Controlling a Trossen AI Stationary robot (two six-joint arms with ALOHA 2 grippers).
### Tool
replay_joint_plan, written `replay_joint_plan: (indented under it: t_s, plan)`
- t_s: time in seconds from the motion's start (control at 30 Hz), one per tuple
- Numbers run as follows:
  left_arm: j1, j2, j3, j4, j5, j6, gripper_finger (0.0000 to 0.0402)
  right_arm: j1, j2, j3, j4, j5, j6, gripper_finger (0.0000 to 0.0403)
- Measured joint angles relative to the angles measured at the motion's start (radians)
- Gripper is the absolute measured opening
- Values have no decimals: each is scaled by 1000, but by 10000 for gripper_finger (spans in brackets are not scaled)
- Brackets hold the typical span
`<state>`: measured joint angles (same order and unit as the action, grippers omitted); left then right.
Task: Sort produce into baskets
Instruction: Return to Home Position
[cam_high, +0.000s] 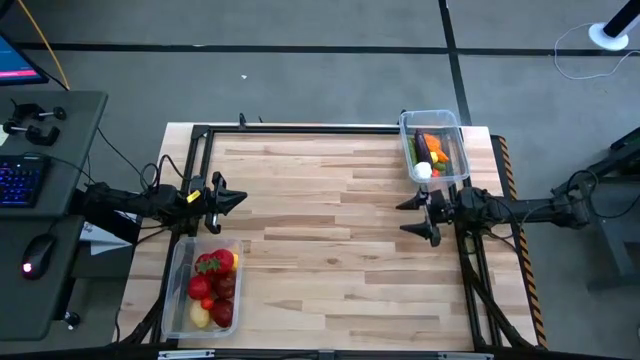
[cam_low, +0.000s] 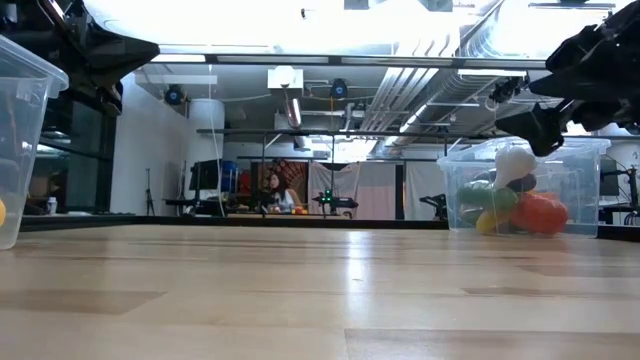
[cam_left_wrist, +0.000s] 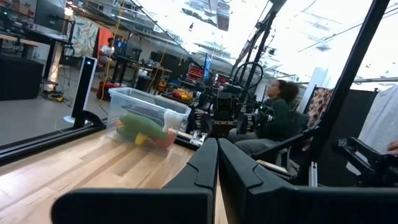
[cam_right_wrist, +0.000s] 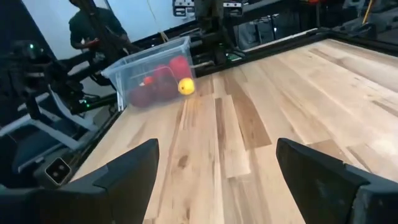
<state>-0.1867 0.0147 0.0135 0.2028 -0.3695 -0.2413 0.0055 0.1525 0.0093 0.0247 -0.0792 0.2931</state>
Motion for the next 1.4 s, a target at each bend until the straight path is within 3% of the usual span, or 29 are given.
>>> replay_joint_plan:
  t_s: [0.27,0.47,1.4]
  plan:
    - [0,0,0,-1,0,0,0,0,-10,0,-3,1,21,316]
    - [0,0,0,-1,-1,0,0,-8,-151,0,-1,8,19,316]
    - [0,5,0,-26,-1,0,0,-11,-126,0,-5,20,21,316]
